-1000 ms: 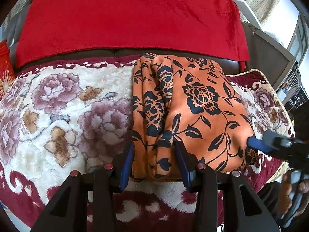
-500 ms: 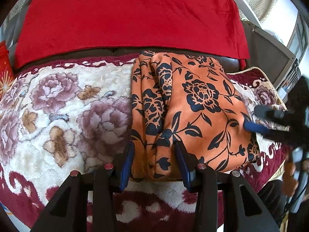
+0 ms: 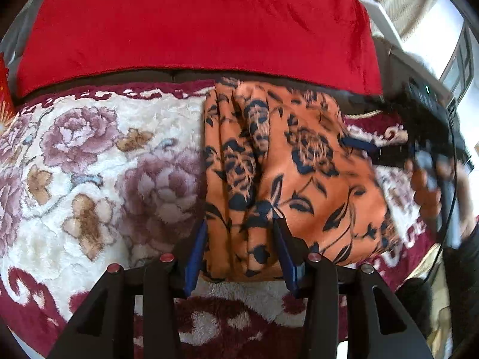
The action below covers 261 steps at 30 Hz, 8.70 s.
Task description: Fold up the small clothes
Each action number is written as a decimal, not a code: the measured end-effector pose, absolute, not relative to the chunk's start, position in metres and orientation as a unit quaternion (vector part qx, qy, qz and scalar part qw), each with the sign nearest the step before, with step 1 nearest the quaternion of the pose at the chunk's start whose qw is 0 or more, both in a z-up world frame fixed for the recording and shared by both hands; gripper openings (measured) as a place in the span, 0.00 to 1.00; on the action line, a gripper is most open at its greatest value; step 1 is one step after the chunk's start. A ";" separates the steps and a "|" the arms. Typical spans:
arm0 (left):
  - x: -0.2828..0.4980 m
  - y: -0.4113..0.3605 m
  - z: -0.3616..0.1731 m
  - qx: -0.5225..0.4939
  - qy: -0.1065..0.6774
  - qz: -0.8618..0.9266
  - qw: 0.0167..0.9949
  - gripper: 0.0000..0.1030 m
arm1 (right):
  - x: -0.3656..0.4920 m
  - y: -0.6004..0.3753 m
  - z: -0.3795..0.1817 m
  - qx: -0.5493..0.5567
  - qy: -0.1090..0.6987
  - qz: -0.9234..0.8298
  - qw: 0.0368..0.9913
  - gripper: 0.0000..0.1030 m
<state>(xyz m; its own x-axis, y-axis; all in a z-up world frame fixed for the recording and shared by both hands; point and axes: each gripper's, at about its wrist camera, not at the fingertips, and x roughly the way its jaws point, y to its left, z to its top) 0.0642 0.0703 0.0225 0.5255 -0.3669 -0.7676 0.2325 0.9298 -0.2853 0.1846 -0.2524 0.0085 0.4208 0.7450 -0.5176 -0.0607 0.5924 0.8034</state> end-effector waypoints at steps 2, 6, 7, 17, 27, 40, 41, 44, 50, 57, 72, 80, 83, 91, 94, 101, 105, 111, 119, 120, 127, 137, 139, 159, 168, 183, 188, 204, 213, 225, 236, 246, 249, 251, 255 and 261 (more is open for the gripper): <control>0.074 0.080 0.031 -0.098 0.451 -0.177 0.869 0.46 | 0.174 -0.253 0.015 0.352 0.456 0.272 0.770 0.77; 0.110 0.093 0.025 -0.154 0.471 -0.202 0.845 0.53 | 0.140 -0.271 0.025 0.329 0.430 0.265 0.798 0.77; 0.122 0.092 0.017 -0.173 0.492 -0.215 0.826 0.53 | 0.129 -0.279 0.025 0.325 0.425 0.256 0.805 0.77; 0.134 0.088 0.001 -0.197 0.516 -0.225 0.803 0.59 | 0.108 -0.294 -0.019 0.317 0.470 0.225 0.792 0.77; 0.144 0.064 0.046 -0.149 0.479 -0.268 0.822 0.58 | 0.090 -0.295 -0.019 0.333 0.451 0.216 0.799 0.77; 0.187 0.049 0.025 -0.175 0.514 -0.249 0.802 0.07 | 0.052 -0.278 0.016 0.278 0.403 0.215 0.845 0.77; 0.187 0.051 0.027 -0.175 0.509 -0.246 0.806 0.06 | 0.051 -0.274 0.017 0.272 0.404 0.220 0.845 0.77; 0.185 0.060 0.039 -0.165 0.481 -0.236 0.828 0.06 | 0.047 -0.266 0.020 0.268 0.404 0.228 0.845 0.77; 0.193 0.054 -0.003 -0.129 0.515 -0.201 0.824 0.07 | 0.049 -0.256 0.023 0.265 0.399 0.237 0.845 0.79; 0.188 0.048 -0.002 -0.111 0.506 -0.190 0.834 0.07 | 0.049 -0.256 0.021 0.268 0.409 0.235 0.840 0.79; 0.125 0.070 0.053 -0.168 0.453 -0.228 0.845 0.35 | 0.004 -0.267 0.002 0.388 0.387 0.276 0.790 0.80; 0.142 0.020 0.048 -0.097 0.462 -0.215 0.855 0.35 | 0.002 -0.291 -0.010 0.428 0.368 0.257 0.785 0.80; 0.147 0.014 0.025 -0.069 0.481 -0.187 0.853 0.35 | 0.021 -0.312 -0.020 0.453 0.373 0.241 0.773 0.80; 0.142 0.016 0.014 -0.040 0.463 -0.180 0.867 0.37 | 0.070 -0.293 -0.033 0.419 0.441 0.275 0.744 0.31; 0.143 0.017 0.012 -0.044 0.457 -0.192 0.867 0.37 | 0.074 -0.282 -0.033 0.372 0.471 0.242 0.762 0.30; 0.141 0.018 0.012 -0.045 0.452 -0.189 0.871 0.38 | 0.078 -0.241 0.000 0.183 0.489 0.190 0.831 0.34; 0.140 0.018 0.012 -0.047 0.450 -0.192 0.871 0.37 | 0.087 -0.289 -0.001 0.350 0.447 0.221 0.793 0.94; 0.140 0.020 0.011 -0.049 0.450 -0.195 0.870 0.38 | 0.145 -0.293 -0.026 0.431 0.462 0.258 0.731 0.93; 0.140 0.020 0.010 -0.051 0.447 -0.196 0.872 0.38 | 0.164 -0.224 0.013 0.184 0.471 0.180 0.844 0.36; 0.140 0.020 0.009 -0.051 0.446 -0.196 0.872 0.38 | 0.160 -0.207 0.020 0.122 0.463 0.154 0.865 0.35; 0.136 0.018 0.017 -0.048 0.448 -0.185 0.873 0.38 | 0.163 -0.199 0.016 0.113 0.461 0.151 0.867 0.70; 0.090 0.102 0.021 -0.257 0.479 -0.200 0.816 0.60 | 0.081 -0.249 0.036 0.212 0.411 0.187 0.866 0.74; 0.081 0.110 0.008 -0.290 0.498 -0.206 0.791 0.59 | 0.071 -0.246 0.042 0.218 0.400 0.196 0.868 0.75; 0.060 0.081 0.038 -0.115 0.475 -0.085 0.868 0.67 | 0.048 -0.255 0.029 0.289 0.405 0.218 0.839 0.81; 0.077 0.076 0.039 -0.106 0.480 -0.075 0.868 0.68 | 0.054 -0.275 0.014 0.322 0.414 0.205 0.826 0.81; 0.121 0.072 -0.013 -0.225 0.535 -0.197 0.790 0.44 | 0.120 -0.256 -0.026 0.335 0.472 0.231 0.782 0.70; 0.106 0.064 0.018 -0.199 0.499 -0.190 0.822 0.28 | 0.118 -0.228 0.005 0.234 0.483 0.231 0.811 0.36; 0.123 -0.020 0.046 -0.150 0.487 -0.203 0.836 0.34 | 0.126 -0.290 0.072 0.200 0.418 0.216 0.859 0.34; 0.078 0.002 0.042 -0.118 0.481 -0.155 0.855 0.78 | 0.096 -0.326 0.011 0.200 0.437 0.075 0.874 0.76; -0.013 -0.002 0.106 -0.014 0.354 -0.024 0.935 0.84 | -0.047 -0.238 0.079 0.057 0.347 -0.005 0.936 0.96; -0.051 -0.025 0.166 -0.042 0.316 -0.057 0.946 0.90 | -0.097 -0.227 0.137 -0.006 0.305 -0.062 0.950 1.00; -0.062 -0.034 0.178 -0.003 0.314 -0.033 0.949 0.94 | -0.102 -0.238 0.146 0.021 0.316 -0.060 0.947 1.00; -0.062 -0.035 0.176 0.010 0.319 -0.028 0.947 0.94 | -0.101 -0.235 0.139 0.023 0.327 -0.052 0.943 1.00; -0.061 -0.036 0.175 0.016 0.322 -0.028 0.946 0.94 | -0.100 -0.234 0.135 0.022 0.332 -0.052 0.942 1.00; -0.060 -0.037 0.175 0.017 0.324 -0.030 0.945 0.94 | -0.100 -0.235 0.135 0.023 0.331 -0.053 0.942 1.00; -0.057 -0.043 0.174 0.034 0.328 -0.036 0.943 0.95 | -0.096 -0.236 0.135 0.016 0.332 -0.052 0.942 1.00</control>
<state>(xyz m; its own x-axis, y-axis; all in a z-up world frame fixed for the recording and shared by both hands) -0.0573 -0.0434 0.1736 0.7825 -0.0451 -0.6210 0.0897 0.9951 0.0408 -0.0963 -0.2360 0.1347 0.7735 -0.0880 -0.6277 0.1096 0.9940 -0.0042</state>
